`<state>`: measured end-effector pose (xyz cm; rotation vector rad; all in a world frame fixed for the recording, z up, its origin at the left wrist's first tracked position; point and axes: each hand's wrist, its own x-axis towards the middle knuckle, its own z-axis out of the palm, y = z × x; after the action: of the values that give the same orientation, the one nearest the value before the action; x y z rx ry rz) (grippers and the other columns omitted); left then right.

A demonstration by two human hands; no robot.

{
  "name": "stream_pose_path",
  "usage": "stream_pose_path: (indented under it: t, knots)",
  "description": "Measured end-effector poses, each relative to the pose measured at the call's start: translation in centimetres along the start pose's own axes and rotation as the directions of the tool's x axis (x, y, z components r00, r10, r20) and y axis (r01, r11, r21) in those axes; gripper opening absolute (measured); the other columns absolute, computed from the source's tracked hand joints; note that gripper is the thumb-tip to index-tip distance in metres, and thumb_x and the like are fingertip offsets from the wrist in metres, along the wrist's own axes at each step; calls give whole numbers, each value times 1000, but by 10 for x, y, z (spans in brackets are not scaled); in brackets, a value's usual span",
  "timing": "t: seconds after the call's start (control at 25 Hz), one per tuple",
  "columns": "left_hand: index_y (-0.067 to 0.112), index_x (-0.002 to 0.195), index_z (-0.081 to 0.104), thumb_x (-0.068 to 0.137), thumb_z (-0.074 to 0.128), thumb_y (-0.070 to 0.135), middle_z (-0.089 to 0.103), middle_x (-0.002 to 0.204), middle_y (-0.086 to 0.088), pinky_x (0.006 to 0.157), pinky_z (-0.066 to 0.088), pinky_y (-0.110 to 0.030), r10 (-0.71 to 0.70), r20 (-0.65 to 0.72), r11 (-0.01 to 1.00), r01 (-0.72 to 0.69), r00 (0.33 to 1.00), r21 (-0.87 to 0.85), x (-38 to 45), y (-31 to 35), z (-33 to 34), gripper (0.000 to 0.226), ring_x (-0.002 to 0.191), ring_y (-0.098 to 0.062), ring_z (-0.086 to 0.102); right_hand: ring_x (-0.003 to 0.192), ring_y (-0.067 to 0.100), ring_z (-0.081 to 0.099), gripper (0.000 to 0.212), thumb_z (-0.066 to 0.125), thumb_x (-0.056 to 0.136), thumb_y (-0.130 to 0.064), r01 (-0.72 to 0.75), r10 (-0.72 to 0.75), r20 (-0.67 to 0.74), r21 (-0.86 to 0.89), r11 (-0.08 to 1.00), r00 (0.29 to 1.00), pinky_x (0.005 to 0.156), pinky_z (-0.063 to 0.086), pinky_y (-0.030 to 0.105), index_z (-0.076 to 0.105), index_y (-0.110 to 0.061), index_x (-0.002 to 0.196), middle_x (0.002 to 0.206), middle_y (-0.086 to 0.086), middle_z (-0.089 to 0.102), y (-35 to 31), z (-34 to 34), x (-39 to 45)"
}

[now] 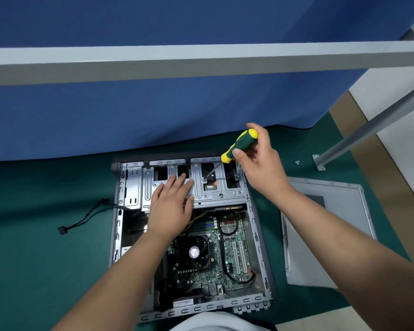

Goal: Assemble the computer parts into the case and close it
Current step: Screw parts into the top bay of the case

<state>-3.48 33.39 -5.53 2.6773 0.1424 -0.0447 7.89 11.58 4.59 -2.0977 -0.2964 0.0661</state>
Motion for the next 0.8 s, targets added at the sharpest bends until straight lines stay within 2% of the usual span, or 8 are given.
stream_pose_path:
  t: [0.24,0.44,0.56,0.68,0.72,0.8]
  knots:
    - [33,153,45,105,45,38,35,164,8,125,9,-39,2,5,1000,-2,1000,24,0,0,0,49,157,-15,18,80,10,68,54,62,94,-34,46,-44,29,-62,997,999,79,56,36,34,-42,140,96,-14,70,-4,4,1]
    - [32,152,47,104,47,38,37,164,7,125,10,-40,-4,-5,1000,4,1000,11,0,0,1,48,156,-15,20,82,11,69,55,62,96,-33,64,-60,44,-101,993,997,82,57,42,33,-42,142,103,-9,72,-5,4,2]
    - [33,152,46,104,47,38,37,164,7,125,9,-39,-3,-9,1000,3,1000,16,0,0,2,48,156,-15,20,82,9,68,57,63,97,-31,86,-79,70,-110,990,994,79,57,38,32,-41,144,104,-11,71,-8,4,3]
    - [33,152,47,104,48,38,37,163,7,125,9,-39,-3,-6,1000,3,1000,1,1,1,1,48,156,-15,20,78,4,66,65,64,96,-32,170,-150,132,-161,972,980,74,52,25,28,-45,149,101,-13,70,-19,5,3]
    - [33,152,47,104,48,38,37,164,7,125,9,-40,-5,0,1000,5,1000,-7,1,2,0,48,156,-15,19,75,4,64,67,65,96,-33,210,-179,159,-202,957,971,74,53,25,27,-48,150,99,-12,69,-24,5,4]
    - [34,151,46,104,49,38,36,164,9,124,9,-39,-18,25,999,19,1000,-38,3,2,-2,48,156,-14,18,71,8,60,62,63,96,-34,289,-219,239,-318,903,946,77,55,35,32,-49,148,97,-8,67,-38,5,10]
